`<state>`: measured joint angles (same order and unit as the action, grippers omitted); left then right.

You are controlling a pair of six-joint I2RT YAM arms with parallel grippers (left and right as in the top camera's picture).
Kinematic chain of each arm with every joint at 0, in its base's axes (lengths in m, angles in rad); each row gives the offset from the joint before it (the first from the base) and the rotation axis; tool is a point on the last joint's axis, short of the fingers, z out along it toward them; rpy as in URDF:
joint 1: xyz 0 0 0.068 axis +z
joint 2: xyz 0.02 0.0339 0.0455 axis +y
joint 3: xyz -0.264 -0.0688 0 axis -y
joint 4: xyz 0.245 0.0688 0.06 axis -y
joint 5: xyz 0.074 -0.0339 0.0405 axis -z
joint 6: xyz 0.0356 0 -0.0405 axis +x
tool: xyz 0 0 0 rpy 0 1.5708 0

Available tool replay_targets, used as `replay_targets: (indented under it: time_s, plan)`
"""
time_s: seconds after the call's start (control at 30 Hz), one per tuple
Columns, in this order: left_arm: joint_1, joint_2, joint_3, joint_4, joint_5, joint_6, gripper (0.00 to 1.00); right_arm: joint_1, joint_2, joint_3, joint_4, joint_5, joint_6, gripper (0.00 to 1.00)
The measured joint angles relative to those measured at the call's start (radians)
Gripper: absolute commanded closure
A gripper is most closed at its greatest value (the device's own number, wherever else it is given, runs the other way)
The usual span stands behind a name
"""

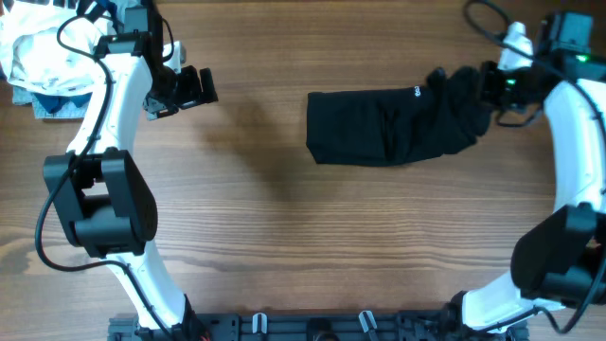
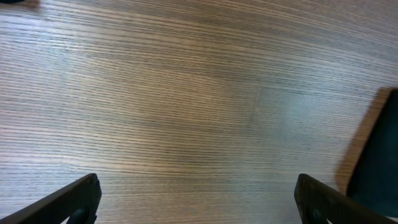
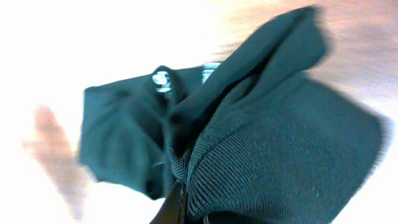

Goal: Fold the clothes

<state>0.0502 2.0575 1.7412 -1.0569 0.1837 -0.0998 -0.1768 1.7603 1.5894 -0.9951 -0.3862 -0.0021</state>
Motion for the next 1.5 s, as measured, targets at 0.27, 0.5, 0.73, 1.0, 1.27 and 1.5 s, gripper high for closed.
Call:
replay_targets:
  time_s: [0.27,0.5,0.73,1.0,1.27,1.5]
  plan:
    - [0.0,0.0,0.0,0.029,-0.015,0.0,0.0,0.301,0.01,0.001,0.009,0.005,0.016,0.96]
    - [0.0,0.0,0.0,0.041,-0.019,0.0,0.0,0.473,0.138,0.001,0.017,0.02,0.043,0.74]
    - [0.0,0.0,0.0,0.05,-0.023,-0.003,0.0,0.555,0.226,0.001,0.061,0.007,0.068,0.36]
    - [0.0,0.0,0.0,0.065,-0.023,-0.003,0.0,0.54,0.173,0.053,0.068,-0.034,0.068,0.33]
    - [0.0,0.0,0.0,0.075,-0.023,-0.003,0.0,0.5,0.114,0.086,0.055,0.089,0.096,0.36]
    - [0.0,0.0,0.0,0.074,-0.023,-0.003,0.0,0.502,0.202,0.086,0.014,0.106,0.137,0.42]
